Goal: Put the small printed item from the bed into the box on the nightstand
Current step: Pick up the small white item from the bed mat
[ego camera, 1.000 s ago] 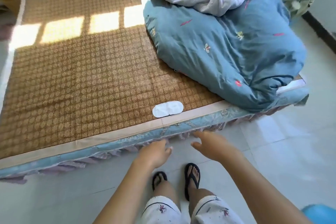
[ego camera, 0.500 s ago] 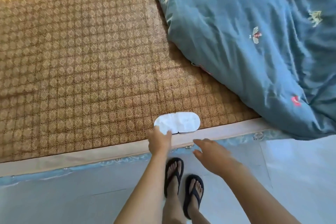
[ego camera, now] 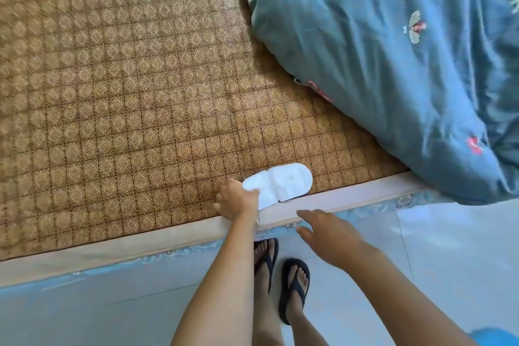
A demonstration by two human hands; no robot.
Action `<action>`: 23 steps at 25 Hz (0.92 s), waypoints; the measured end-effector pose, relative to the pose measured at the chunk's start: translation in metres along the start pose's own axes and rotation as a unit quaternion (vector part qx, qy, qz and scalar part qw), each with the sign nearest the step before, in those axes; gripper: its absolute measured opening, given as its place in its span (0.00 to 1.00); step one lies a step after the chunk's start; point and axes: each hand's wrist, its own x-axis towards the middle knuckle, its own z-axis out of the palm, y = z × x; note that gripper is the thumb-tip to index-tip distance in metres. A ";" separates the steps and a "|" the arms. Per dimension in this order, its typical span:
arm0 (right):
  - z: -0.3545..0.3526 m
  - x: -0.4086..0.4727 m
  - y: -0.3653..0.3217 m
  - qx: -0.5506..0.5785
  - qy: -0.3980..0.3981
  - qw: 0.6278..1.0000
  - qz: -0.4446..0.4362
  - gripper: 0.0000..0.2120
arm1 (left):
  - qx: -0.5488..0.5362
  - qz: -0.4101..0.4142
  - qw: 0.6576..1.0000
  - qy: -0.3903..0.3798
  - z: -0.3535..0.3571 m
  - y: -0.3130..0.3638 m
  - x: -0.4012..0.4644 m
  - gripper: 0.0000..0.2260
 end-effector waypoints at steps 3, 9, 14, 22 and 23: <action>-0.002 -0.006 -0.004 -0.008 0.003 1.000 -0.001 0.21 | -0.105 0.046 0.992 -0.051 -0.008 -0.002 -0.006 0.10; -0.021 -0.036 -0.014 -0.048 0.044 0.997 -0.030 0.19 | -0.273 0.163 0.943 -0.103 -0.049 -0.009 -0.056 0.17; -0.048 -0.099 -0.022 -0.085 0.116 0.985 -0.092 0.21 | -0.312 0.179 0.930 -0.077 -0.111 -0.033 -0.120 0.14; -0.068 -0.228 -0.067 -0.151 0.151 0.953 -0.213 0.20 | -0.354 0.095 0.930 0.012 -0.223 -0.113 -0.265 0.08; -0.064 -0.241 -0.078 -0.157 0.146 0.949 -0.233 0.20 | -0.363 0.083 0.928 0.017 -0.232 -0.127 -0.281 0.09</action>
